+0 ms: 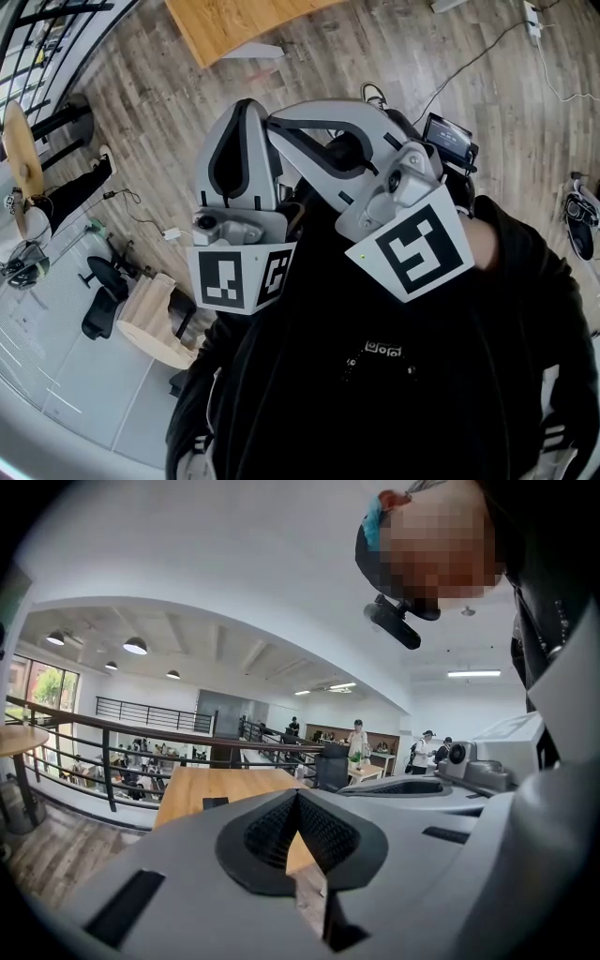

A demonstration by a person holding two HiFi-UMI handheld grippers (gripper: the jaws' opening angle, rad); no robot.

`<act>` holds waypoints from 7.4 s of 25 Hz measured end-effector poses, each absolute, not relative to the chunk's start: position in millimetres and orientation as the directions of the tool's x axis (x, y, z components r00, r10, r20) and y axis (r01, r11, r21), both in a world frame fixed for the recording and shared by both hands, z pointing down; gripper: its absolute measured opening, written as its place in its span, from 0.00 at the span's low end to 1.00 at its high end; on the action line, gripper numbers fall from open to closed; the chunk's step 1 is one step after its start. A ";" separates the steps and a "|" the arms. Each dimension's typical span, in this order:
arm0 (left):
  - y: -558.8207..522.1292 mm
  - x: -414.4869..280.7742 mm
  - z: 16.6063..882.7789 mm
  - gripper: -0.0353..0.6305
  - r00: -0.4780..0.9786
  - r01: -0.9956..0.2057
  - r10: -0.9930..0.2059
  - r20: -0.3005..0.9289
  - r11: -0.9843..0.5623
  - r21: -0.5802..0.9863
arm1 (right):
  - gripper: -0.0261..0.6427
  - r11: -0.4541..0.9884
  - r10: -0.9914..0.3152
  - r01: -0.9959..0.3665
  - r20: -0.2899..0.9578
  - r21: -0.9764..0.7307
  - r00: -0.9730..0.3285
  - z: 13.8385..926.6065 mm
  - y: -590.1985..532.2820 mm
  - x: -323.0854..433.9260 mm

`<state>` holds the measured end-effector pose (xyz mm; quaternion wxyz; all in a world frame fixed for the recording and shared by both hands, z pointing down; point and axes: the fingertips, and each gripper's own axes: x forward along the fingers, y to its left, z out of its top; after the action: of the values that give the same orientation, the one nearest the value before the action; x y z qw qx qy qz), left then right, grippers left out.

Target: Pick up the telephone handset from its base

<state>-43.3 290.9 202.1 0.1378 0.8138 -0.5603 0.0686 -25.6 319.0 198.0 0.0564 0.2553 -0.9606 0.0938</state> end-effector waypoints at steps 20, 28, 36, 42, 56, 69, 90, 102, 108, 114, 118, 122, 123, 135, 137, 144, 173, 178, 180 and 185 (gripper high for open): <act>249.6 -16.0 171.1 0.06 0.281 -0.959 -0.940 0.195 -0.268 0.090 | 0.07 0.906 -0.405 -0.409 0.059 -0.107 -0.913 170.0 275.9 3.9; 228.0 7.5 168.7 0.06 0.282 -0.959 -0.941 0.187 -0.271 0.079 | 0.07 0.906 -0.410 -0.412 0.044 -0.101 -0.911 167.9 254.4 27.4; 216.5 21.6 167.4 0.06 0.300 -0.954 -0.935 0.190 -0.292 0.069 | 0.07 0.900 -0.422 -0.422 0.029 -0.108 -0.906 166.7 243.3 40.9; 207.4 25.7 169.3 0.06 0.347 -0.938 -0.920 0.182 -0.337 0.084 | 0.07 0.889 -0.448 -0.451 0.043 -0.083 -0.893 168.1 235.3 43.6; 163.5 10.7 171.6 0.06 0.431 -0.902 -0.886 0.168 -0.418 0.110 | 0.07 0.832 -0.546 -0.551 0.083 -0.057 -0.834 168.9 190.4 26.3; 102.6 -39.0 186.4 0.06 0.454 -0.890 -0.871 0.187 -0.433 0.144 | 0.07 0.808 -0.573 -0.582 0.112 -0.085 -0.812 181.4 129.3 -24.1; -0.6 -182.6 205.3 0.06 0.522 -0.845 -0.838 0.159 -0.483 0.228 | 0.07 0.781 -0.604 -0.622 0.195 -0.046 -0.773 198.0 30.3 -170.6; -7.1 -217.0 220.8 0.06 0.509 -0.839 -0.847 0.153 -0.449 0.307 | 0.07 0.813 -0.550 -0.580 0.266 -0.043 -0.792 210.0 22.1 -205.5; -2.9 -225.1 222.7 0.06 0.465 -0.860 -0.871 0.155 -0.404 0.311 | 0.07 0.841 -0.509 -0.539 0.266 -0.049 -0.819 211.9 25.5 -212.0; -6.5 -231.0 219.0 0.06 0.410 -0.887 -0.899 0.152 -0.355 0.294 | 0.07 0.874 -0.460 -0.484 0.240 -0.047 -0.855 208.1 20.9 -216.3; -18.3 -235.4 210.1 0.06 0.388 -0.897 -0.910 0.146 -0.336 0.286 | 0.07 0.889 -0.434 -0.455 0.228 -0.045 -0.871 199.6 9.0 -219.9; -27.1 -230.4 211.0 0.06 0.378 -0.899 -0.912 0.158 -0.321 0.298 | 0.07 0.902 -0.405 -0.428 0.230 -0.055 -0.885 199.1 -0.5 -215.0; -29.2 -231.0 210.7 0.06 0.374 -0.900 -0.914 0.160 -0.316 0.300 | 0.07 0.906 -0.397 -0.419 0.231 -0.055 -0.888 198.8 -2.6 -215.5; -60.8 -234.6 222.3 0.06 0.351 -0.901 -0.915 0.200 -0.272 0.337 | 0.07 0.917 -0.357 -0.387 0.229 -0.100 -0.905 206.8 -36.4 -218.3; -65.8 -230.7 228.1 0.06 0.364 -0.894 -0.908 0.209 -0.278 0.352 | 0.07 0.907 -0.374 -0.405 0.217 -0.116 -0.902 208.3 -44.5 -215.8; -82.1 -242.6 247.6 0.06 0.297 -0.911 -0.922 0.249 -0.194 0.365 | 0.07 0.907 -0.361 -0.395 0.210 -0.148 -0.908 213.3 -55.4 -208.2; -122.4 -228.7 390.3 0.06 0.463 -0.811 -0.763 0.452 -0.158 0.563 | 0.07 0.870 -0.343 -0.385 0.182 -0.308 -0.921 239.7 -91.6 -178.7; -130.5 -223.3 399.3 0.06 0.470 -0.817 -0.748 0.468 -0.167 0.553 | 0.07 0.885 -0.292 -0.342 0.194 -0.316 -0.936 245.5 -83.0 -178.5; -134.2 -220.1 402.2 0.06 0.484 -0.811 -0.741 0.465 -0.180 0.557 | 0.07 0.884 -0.290 -0.342 0.200 -0.318 -0.936 246.3 -83.1 -177.1; -147.0 -217.2 405.5 0.06 0.517 -0.796 -0.726 0.453 -0.215 0.565 | 0.07 0.884 -0.297 -0.348 0.201 -0.311 -0.933 246.6 -85.3 -171.1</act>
<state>-217.2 -147.0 405.5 0.3914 0.7781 -0.4893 0.0449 -171.1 -85.3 246.6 0.0737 0.1668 -0.9678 0.1734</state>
